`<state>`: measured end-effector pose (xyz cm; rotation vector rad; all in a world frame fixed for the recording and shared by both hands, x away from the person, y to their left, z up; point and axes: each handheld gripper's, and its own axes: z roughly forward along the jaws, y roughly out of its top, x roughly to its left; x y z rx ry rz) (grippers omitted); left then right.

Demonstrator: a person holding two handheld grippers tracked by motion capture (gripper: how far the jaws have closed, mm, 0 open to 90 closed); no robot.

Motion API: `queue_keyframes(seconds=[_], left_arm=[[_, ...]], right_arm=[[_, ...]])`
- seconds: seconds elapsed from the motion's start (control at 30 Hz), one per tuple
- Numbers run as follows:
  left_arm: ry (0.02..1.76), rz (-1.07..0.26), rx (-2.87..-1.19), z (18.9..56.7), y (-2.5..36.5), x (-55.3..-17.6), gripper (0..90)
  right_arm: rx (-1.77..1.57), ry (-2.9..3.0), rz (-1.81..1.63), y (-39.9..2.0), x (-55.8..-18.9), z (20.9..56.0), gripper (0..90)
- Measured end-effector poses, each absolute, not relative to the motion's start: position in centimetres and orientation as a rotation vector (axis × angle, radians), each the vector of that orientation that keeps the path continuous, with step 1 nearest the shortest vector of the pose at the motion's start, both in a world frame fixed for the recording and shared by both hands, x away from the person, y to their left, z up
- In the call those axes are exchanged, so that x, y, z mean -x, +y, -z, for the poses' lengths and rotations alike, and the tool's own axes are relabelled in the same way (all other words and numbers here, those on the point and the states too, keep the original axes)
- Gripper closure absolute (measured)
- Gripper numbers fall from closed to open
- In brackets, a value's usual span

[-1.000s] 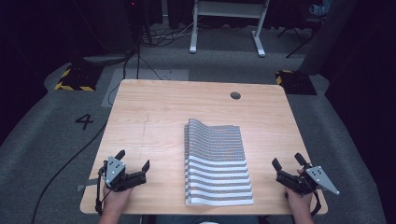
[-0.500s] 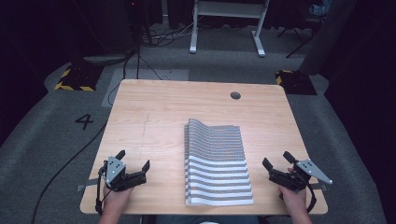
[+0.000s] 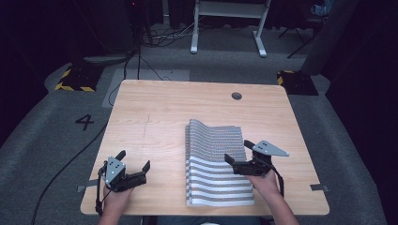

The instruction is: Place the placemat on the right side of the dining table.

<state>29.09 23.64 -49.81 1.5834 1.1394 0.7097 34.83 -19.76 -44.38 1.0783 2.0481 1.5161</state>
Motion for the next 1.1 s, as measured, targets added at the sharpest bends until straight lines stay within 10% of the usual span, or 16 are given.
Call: queue_keyframes(seconds=[0.73,1.1], left_arm=[[1.139,-0.684,-1.562,49.9,23.7,-29.3,0.0],[1.142,-0.685,-1.57,49.9,23.8,-29.3,0.0]], right_arm=[[-0.778,2.442,-1.542,-12.1,-43.7,44.4,0.0],[-0.939,2.544,-1.299,-9.2,-41.9,44.9,0.0]])
